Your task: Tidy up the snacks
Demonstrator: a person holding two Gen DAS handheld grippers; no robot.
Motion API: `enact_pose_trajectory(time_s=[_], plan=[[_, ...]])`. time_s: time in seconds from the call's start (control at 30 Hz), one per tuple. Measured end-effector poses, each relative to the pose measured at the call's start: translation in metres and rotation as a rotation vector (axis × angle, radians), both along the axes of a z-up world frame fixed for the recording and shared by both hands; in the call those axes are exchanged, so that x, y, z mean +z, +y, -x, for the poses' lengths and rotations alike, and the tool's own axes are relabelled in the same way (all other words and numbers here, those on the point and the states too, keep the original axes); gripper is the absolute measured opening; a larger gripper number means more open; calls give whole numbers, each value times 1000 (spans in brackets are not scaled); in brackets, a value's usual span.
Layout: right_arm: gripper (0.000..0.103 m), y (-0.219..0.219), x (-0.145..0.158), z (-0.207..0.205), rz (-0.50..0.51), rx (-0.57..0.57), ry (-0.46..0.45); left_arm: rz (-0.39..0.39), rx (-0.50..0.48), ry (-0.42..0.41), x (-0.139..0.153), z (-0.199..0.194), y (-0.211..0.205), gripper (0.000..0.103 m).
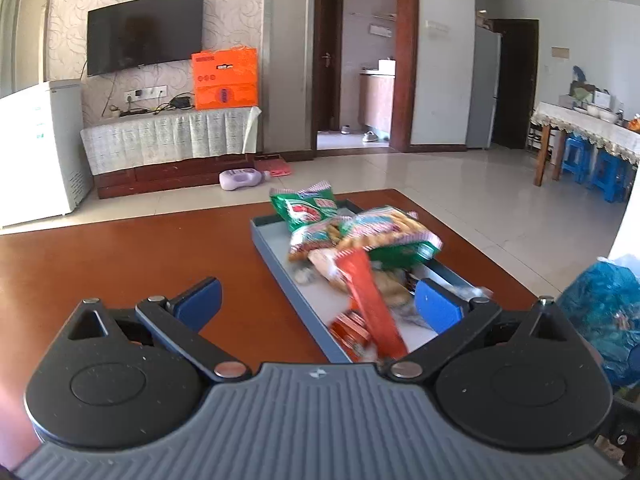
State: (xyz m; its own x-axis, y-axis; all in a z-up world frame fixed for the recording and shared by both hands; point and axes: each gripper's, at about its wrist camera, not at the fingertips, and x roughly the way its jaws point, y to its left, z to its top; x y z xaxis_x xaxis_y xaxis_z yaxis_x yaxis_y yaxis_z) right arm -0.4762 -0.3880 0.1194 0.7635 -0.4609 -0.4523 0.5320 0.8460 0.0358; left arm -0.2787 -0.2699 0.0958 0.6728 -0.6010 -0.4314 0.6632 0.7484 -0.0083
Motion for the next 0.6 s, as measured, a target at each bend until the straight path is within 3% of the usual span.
enact_pose_trajectory(time_s=[0.17,0.37,0.6], plan=[[67,-1,-12,25,-26,-23,26,6,-26,-18,-3,23,5,103],[67,5,-15,26,-4,-19,50,-18,27,-53,-1,34,13,103],[67,19,-19,20,26,25,91,2,48,-19,5,37,28,103]])
